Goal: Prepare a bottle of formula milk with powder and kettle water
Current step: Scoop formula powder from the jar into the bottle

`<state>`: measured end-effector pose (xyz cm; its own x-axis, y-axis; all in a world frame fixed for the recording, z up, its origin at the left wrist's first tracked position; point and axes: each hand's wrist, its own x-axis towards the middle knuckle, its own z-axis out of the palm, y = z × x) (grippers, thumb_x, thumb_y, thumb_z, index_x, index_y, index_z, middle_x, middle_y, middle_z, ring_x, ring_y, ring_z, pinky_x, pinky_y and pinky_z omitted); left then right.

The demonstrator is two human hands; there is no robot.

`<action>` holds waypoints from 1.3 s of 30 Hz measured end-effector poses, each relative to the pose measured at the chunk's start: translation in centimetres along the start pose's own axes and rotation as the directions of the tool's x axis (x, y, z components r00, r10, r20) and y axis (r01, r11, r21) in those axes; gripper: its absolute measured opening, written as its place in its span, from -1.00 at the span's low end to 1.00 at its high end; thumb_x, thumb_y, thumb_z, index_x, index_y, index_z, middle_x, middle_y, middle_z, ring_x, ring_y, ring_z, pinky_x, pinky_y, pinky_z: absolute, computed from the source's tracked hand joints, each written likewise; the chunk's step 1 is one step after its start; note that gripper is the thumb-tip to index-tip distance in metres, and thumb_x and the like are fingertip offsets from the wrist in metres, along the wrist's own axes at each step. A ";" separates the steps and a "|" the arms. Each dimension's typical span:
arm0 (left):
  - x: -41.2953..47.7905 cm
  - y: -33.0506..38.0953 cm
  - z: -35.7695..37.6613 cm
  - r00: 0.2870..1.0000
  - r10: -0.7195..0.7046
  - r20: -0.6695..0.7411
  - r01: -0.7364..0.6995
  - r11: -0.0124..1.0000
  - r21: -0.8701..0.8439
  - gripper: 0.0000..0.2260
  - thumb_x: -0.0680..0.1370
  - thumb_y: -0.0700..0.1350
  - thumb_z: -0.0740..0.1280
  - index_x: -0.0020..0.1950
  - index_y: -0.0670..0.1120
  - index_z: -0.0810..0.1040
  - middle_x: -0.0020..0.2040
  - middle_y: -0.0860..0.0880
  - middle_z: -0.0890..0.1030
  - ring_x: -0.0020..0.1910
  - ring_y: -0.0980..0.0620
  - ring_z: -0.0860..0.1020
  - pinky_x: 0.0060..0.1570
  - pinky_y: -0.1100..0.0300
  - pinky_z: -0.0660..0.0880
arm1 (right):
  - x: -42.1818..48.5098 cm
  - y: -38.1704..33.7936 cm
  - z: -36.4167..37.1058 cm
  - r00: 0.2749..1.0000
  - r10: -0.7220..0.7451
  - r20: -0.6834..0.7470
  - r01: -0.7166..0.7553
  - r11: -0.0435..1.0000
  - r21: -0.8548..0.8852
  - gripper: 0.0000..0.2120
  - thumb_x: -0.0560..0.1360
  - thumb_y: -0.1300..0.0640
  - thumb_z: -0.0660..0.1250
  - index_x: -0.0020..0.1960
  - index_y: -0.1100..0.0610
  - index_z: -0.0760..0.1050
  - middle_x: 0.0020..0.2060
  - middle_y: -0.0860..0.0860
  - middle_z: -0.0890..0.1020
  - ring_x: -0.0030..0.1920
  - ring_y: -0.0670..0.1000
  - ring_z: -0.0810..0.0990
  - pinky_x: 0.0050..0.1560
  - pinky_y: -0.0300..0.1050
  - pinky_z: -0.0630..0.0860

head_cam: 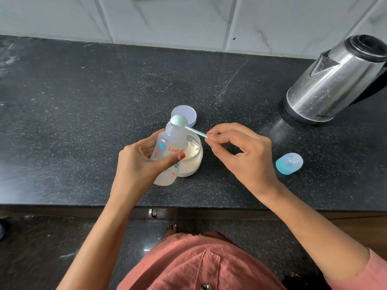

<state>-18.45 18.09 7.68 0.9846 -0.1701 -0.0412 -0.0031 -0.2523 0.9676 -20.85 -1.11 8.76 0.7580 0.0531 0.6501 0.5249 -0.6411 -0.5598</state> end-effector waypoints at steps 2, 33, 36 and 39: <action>0.0 -0.1 0.0 1.000 -0.007 -0.003 0.007 1.000 -0.006 -0.56 0.18 0.16 0.56 0.02 0.31 0.58 -0.13 0.22 0.67 -0.06 0.22 0.60 0.05 0.08 0.55 | 0.0 0.0 0.0 1.000 0.002 0.001 -0.002 1.000 -0.001 -0.90 0.41 0.29 0.37 -0.24 0.33 0.58 -0.20 0.14 0.65 -0.17 -0.08 0.58 -0.07 -0.33 0.54; 0.0 0.1 -0.3 0.996 0.068 -0.059 -0.053 0.972 0.227 -0.61 0.29 -0.02 0.55 0.01 0.31 0.52 -0.11 0.41 0.58 -0.05 0.44 0.53 0.09 0.11 0.52 | -1.0 0.1 0.0 0.992 0.119 0.035 -0.122 0.987 0.105 -0.91 0.40 0.30 0.37 -0.22 0.34 0.58 -0.17 0.03 0.61 -0.15 -0.09 0.60 -0.10 -0.35 0.54; 0.0 -0.1 -0.3 0.997 0.051 -0.053 -0.037 0.969 0.243 -0.58 0.26 0.03 0.56 0.04 0.29 0.53 -0.13 0.44 0.57 -0.06 0.47 0.51 0.09 0.15 0.51 | -0.9 0.2 -0.2 0.993 0.114 0.001 -0.114 0.988 0.102 -0.94 0.39 0.32 0.37 -0.21 0.33 0.57 -0.17 0.03 0.60 -0.15 -0.08 0.60 -0.10 -0.36 0.53; 0.0 -0.2 -0.3 0.997 0.025 -0.069 -0.008 0.972 0.236 -0.57 0.20 0.13 0.51 0.04 0.32 0.53 -0.14 0.46 0.57 -0.03 0.43 0.53 0.13 0.12 0.50 | -0.7 0.2 -0.2 0.994 0.109 0.021 -0.111 0.989 0.102 -0.94 0.40 0.31 0.36 -0.21 0.32 0.57 -0.17 0.02 0.60 -0.15 -0.07 0.60 -0.11 -0.37 0.54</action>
<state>-18.38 18.40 7.60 0.9939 -0.1102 -0.0002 -0.0518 -0.4691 0.8816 -21.36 -1.43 8.35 0.8188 -0.0015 0.5741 0.4744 -0.5613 -0.6781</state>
